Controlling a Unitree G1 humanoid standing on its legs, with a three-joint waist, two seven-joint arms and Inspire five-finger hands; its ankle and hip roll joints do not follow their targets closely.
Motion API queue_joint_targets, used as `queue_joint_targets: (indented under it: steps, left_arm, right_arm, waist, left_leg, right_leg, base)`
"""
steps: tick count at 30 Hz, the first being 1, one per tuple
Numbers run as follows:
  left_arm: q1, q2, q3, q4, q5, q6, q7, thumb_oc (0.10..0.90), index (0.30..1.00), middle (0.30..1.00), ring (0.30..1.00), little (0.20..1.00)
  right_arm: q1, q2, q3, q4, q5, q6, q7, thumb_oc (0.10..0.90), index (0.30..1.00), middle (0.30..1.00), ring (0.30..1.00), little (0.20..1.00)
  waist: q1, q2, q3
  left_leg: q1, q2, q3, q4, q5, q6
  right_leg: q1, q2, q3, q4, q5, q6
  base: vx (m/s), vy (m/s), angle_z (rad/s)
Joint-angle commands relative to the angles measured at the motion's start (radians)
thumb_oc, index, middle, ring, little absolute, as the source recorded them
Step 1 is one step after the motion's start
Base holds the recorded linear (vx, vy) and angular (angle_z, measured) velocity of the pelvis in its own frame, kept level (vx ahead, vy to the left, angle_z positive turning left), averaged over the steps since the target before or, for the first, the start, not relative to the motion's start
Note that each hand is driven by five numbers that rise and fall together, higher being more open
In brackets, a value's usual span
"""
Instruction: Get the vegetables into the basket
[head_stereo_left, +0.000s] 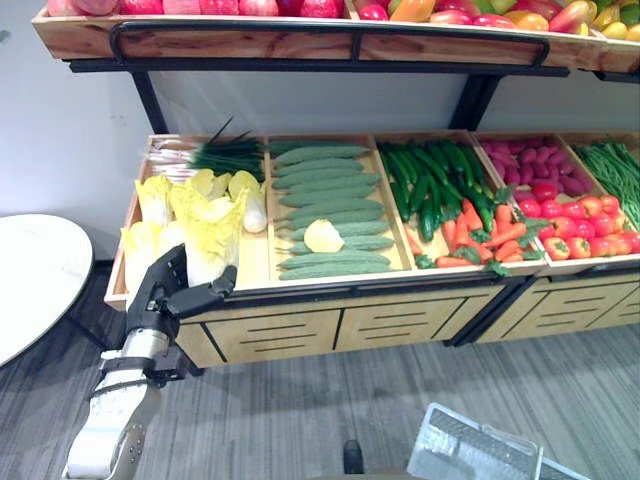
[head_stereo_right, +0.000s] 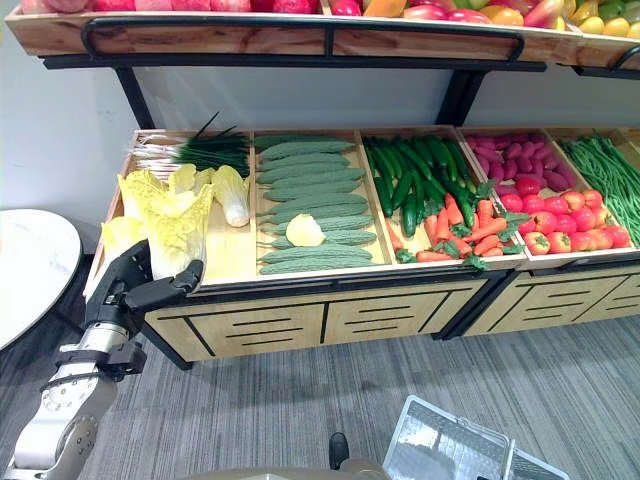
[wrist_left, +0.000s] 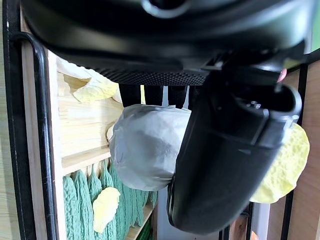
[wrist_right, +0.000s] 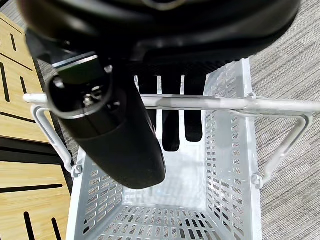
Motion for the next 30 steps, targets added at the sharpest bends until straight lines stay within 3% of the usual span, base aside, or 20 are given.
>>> queue_joint_targets:
  steps: [1, 12, 14, 17, 18, 19, 20, 21, 22, 23, 24, 25, 26, 28, 29, 30]
  left_arm:
    - [-0.06, 0.023, 0.096, -0.15, -0.018, -0.081, -0.016, 0.4, 0.3, 0.3, 0.3, 0.3]
    - [-0.139, 0.036, 0.013, -0.175, -0.042, -0.082, -0.041, 0.4, 0.3, 0.3, 0.3, 0.3]
    - [-0.19, 0.051, -0.037, -0.176, -0.052, -0.082, -0.057, 0.4, 0.3, 0.3, 0.3, 0.3]
    - [-0.279, 0.065, -0.093, -0.161, -0.055, -0.1, -0.06, 0.4, 0.3, 0.3, 0.3, 0.3]
    - [-0.291, 0.074, -0.099, -0.155, -0.051, -0.106, -0.06, 0.4, 0.3, 0.3, 0.3, 0.3]
    - [-0.293, 0.079, -0.094, -0.152, -0.046, -0.106, -0.062, 0.4, 0.3, 0.3, 0.3, 0.3]
    - [-0.29, 0.075, -0.087, -0.151, -0.043, -0.104, -0.06, 0.4, 0.3, 0.3, 0.3, 0.3]
    - [-0.287, 0.074, -0.084, -0.152, -0.04, -0.099, -0.064, 0.4, 0.3, 0.3, 0.3, 0.3]
    - [-0.277, 0.063, -0.078, -0.157, -0.042, -0.095, -0.07, 0.4, 0.3, 0.3, 0.3, 0.3]
    - [-0.27, 0.057, -0.078, -0.16, -0.04, -0.089, -0.076, 0.4, 0.3, 0.3, 0.3, 0.3]
    - [-0.269, 0.056, -0.077, -0.161, -0.039, -0.088, -0.077, 0.4, 0.3, 0.3, 0.3, 0.3]
    - [-0.254, 0.044, -0.08, -0.168, -0.04, -0.082, -0.088, 0.4, 0.3, 0.3, 0.3, 0.3]
    - [-0.244, 0.033, -0.088, -0.17, -0.033, -0.075, -0.095, 0.4, 0.3, 0.3, 0.3, 0.3]
    - [-0.229, 0.006, -0.109, -0.167, -0.039, -0.06, -0.111, 0.4, 0.3, 0.3, 0.3, 0.3]
    - [-0.228, 0.005, -0.109, -0.165, -0.039, -0.061, -0.112, 0.4, 0.3, 0.3, 0.3, 0.3]
    - [-0.223, -0.011, -0.128, -0.155, -0.038, -0.057, -0.118, 0.4, 0.3, 0.3, 0.3, 0.3]
  right_arm:
    - [-0.042, -0.088, 0.013, 0.008, -0.001, -0.054, -0.022, 0.4, 0.3, 0.3, 0.3, 0.3]
    - [-0.068, -0.113, -0.018, -0.022, 0.008, -0.065, -0.044, 0.4, 0.3, 0.3, 0.3, 0.3]
    - [-0.074, -0.122, -0.024, -0.028, 0.006, -0.068, -0.049, 0.4, 0.3, 0.3, 0.3, 0.3]
    - [-0.129, -0.113, 0.007, -0.061, -0.011, -0.078, -0.063, 0.4, 0.3, 0.3, 0.3, 0.3]
    - [-0.16, -0.096, 0.034, -0.073, -0.026, -0.083, -0.069, 0.4, 0.3, 0.3, 0.3, 0.3]
    - [-0.169, -0.083, 0.043, -0.085, -0.03, -0.082, -0.069, 0.4, 0.3, 0.3, 0.3, 0.3]
    - [-0.191, -0.058, 0.061, -0.101, -0.036, -0.084, -0.075, 0.4, 0.3, 0.3, 0.3, 0.3]
    - [-0.201, -0.048, 0.072, -0.11, -0.042, -0.084, -0.072, 0.4, 0.3, 0.3, 0.3, 0.3]
    - [-0.221, -0.036, 0.088, -0.125, -0.052, -0.084, -0.071, 0.4, 0.3, 0.3, 0.3, 0.3]
    - [-0.229, -0.029, 0.098, -0.132, -0.059, -0.081, -0.069, 0.4, 0.3, 0.3, 0.3, 0.3]
    - [-0.229, -0.028, 0.099, -0.133, -0.06, -0.08, -0.069, 0.4, 0.3, 0.3, 0.3, 0.3]
    - [-0.239, -0.02, 0.116, -0.152, -0.071, -0.08, -0.066, 0.4, 0.3, 0.3, 0.3, 0.3]
    - [-0.24, -0.016, 0.123, -0.165, -0.078, -0.08, -0.064, 0.4, 0.3, 0.3, 0.3, 0.3]
    - [-0.21, -0.013, 0.128, -0.183, -0.075, -0.079, -0.065, 0.4, 0.3, 0.3, 0.3, 0.3]
    - [-0.207, -0.014, 0.128, -0.185, -0.075, -0.079, -0.065, 0.4, 0.3, 0.3, 0.3, 0.3]
    - [-0.19, -0.015, 0.135, -0.202, -0.074, -0.08, -0.064, 0.4, 0.3, 0.3, 0.3, 0.3]
  waist:
    - [-0.021, -0.002, -0.021]
    - [-0.06, 0.013, -0.018]
    - [-0.089, 0.018, -0.008]
    - [-0.121, 0.023, 0.037]
    - [-0.102, 0.027, 0.056]
    - [-0.098, 0.028, 0.063]
    - [-0.079, 0.033, 0.064]
    - [-0.07, 0.031, 0.063]
    - [-0.052, 0.029, 0.057]
    - [-0.051, 0.028, 0.052]
    - [-0.052, 0.027, 0.053]
    - [-0.055, 0.022, 0.044]
    - [-0.067, 0.018, 0.036]
    - [-0.094, 0.022, 0.021]
    - [-0.09, 0.024, 0.021]
    - [-0.104, 0.036, 0.024]
  left_leg:
    - [-0.087, 0.027, -0.013, 0.006, -0.007, -0.035]
    - [-0.091, 0.011, 0.032, 0.006, -0.009, -0.018]
    - [-0.093, 0.001, 0.066, 0.006, -0.012, -0.006]
    - [-0.132, 0.004, 0.199, 0.05, -0.031, 0.008]
    - [-0.135, 0.03, 0.277, 0.075, -0.051, 0.006]
    - [-0.137, 0.04, 0.304, 0.091, -0.06, 0.003]
    - [-0.109, 0.058, 0.364, 0.111, -0.096, -0.001]
    - [-0.098, 0.064, 0.403, 0.112, -0.095, -0.004]
    - [-0.081, 0.072, 0.477, 0.109, -0.089, -0.009]
    - [-0.071, 0.073, 0.504, 0.108, -0.092, -0.009]
    - [-0.069, 0.073, 0.506, 0.107, -0.092, -0.009]
    - [-0.055, 0.075, 0.55, 0.122, -0.103, -0.009]
    - [-0.046, 0.076, 0.568, 0.136, -0.11, -0.01]
    - [-0.033, 0.103, 0.574, 0.183, -0.126, -0.023]
    - [-0.032, 0.108, 0.577, 0.188, -0.128, -0.026]
    - [-0.023, 0.135, 0.568, 0.223, -0.108, -0.049]
  right_leg:
    - [0.152, -0.025, -0.027, 0.007, -0.224, 0.059]
    - [0.123, -0.041, 0.024, 0.007, -0.197, 0.076]
    - [0.095, -0.048, 0.069, 0.008, -0.177, 0.087]
    - [-0.029, -0.047, 0.154, 0.054, -0.116, 0.134]
    - [-0.081, -0.079, 0.026, 0.098, -0.116, 0.131]
    - [-0.093, -0.1, -0.041, 0.111, -0.122, 0.125]
    - [-0.091, -0.145, -0.198, 0.134, -0.136, 0.124]
    - [-0.088, -0.172, -0.273, 0.141, -0.13, 0.12]
    - [-0.07, -0.227, -0.429, 0.165, -0.121, 0.116]
    - [-0.059, -0.243, -0.475, 0.171, -0.117, 0.115]
    - [-0.058, -0.243, -0.475, 0.171, -0.117, 0.115]
    - [-0.041, -0.259, -0.525, 0.166, -0.106, 0.116]
    - [-0.029, -0.251, -0.517, 0.142, -0.107, 0.117]
    - [-0.003, -0.206, -0.439, 0.085, -0.118, 0.108]
    - [0.001, -0.201, -0.437, 0.08, -0.117, 0.106]
    - [0.017, -0.163, -0.401, 0.066, -0.134, 0.093]
  base:
    - [0.0, 0.0, 0.0]
    - [-0.01, 0.037, -0.1]
    - [-0.06, 0.092, -0.39]
    - [-0.2, 0.031, -1.5]
    - [-0.25, -0.082, -1.98]
    - [-0.09, -0.086, -2.65]
    - [-0.02, -0.059, -2.68]
    - [-0.04, -0.124, -2.93]
    - [-0.1, -0.144, -2.34]
    - [-0.07, -0.115, -2.38]
    - [0.0, -0.118, -2.47]
    - [0.05, -0.17, -1.72]
    - [0.08, -0.254, -1.25]
    - [0.16, -0.265, -0.85]
    - [0.21, -0.283, -0.97]
    - [0.13, -0.224, -0.87]
